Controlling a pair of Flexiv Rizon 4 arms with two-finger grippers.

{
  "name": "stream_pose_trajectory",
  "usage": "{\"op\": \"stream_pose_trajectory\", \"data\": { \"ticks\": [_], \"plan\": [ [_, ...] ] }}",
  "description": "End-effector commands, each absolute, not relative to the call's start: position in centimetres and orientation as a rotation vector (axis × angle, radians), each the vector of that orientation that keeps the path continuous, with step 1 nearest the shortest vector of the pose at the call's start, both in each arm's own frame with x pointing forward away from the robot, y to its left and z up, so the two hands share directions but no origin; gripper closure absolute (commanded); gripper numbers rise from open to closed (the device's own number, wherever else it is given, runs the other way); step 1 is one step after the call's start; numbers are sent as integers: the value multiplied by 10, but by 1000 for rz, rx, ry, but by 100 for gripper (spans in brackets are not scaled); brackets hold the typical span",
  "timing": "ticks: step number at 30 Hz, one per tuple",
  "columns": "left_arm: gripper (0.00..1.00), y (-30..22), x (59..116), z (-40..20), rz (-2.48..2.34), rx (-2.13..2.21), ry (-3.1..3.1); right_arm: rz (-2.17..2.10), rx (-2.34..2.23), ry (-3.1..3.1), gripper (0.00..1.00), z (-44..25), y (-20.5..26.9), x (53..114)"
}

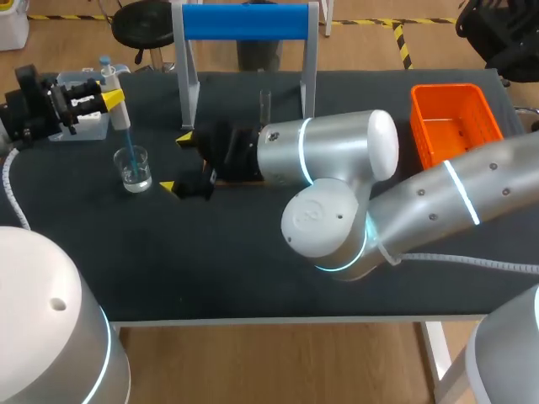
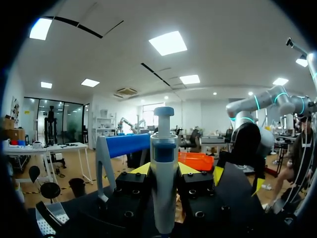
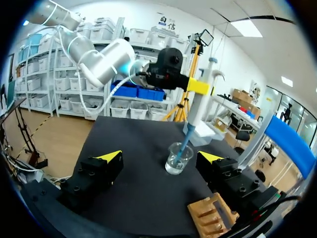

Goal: Invert the test tube, pick up the pipette, mount the tip to pipette, aspirate from beaker and dispense into the tube, eject the tip, return the pipette, and cap with the stopper.

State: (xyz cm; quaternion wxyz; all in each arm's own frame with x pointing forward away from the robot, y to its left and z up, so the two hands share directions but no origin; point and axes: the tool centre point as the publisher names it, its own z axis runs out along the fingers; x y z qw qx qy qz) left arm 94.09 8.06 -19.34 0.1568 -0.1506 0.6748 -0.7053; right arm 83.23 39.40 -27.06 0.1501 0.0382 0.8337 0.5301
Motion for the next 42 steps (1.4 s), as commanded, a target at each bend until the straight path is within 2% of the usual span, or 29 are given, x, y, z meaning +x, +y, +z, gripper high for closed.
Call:
{"op": "stream_pose_trajectory", "data": {
  "ticks": [1,11,13,14,15,18,19,42],
  "plan": [
    [100,82,941,-194,-2023,-425,1932,1620,-12,2446,0,-244,372,831],
    [100,82,941,-194,-2023,-425,1932,1793,-215,2376,0,-182,378,821],
    [100,82,941,-194,-2023,-425,1932,1804,-237,2369,28,-172,380,820],
    [100,82,941,-194,-2023,-425,1932,1804,-247,2367,55,-168,381,820],
    [100,82,941,-194,-2023,-425,1932,1812,-256,2362,68,-163,381,820],
    [100,82,941,-194,-2023,-425,1932,1825,-279,2355,96,-152,384,820],
    [100,82,941,-194,-2023,-425,1932,1831,-286,2353,100,-149,384,820],
    [100,82,941,-194,-2023,-425,1932,2048,-326,2335,100,-104,438,843]
  ]
}}
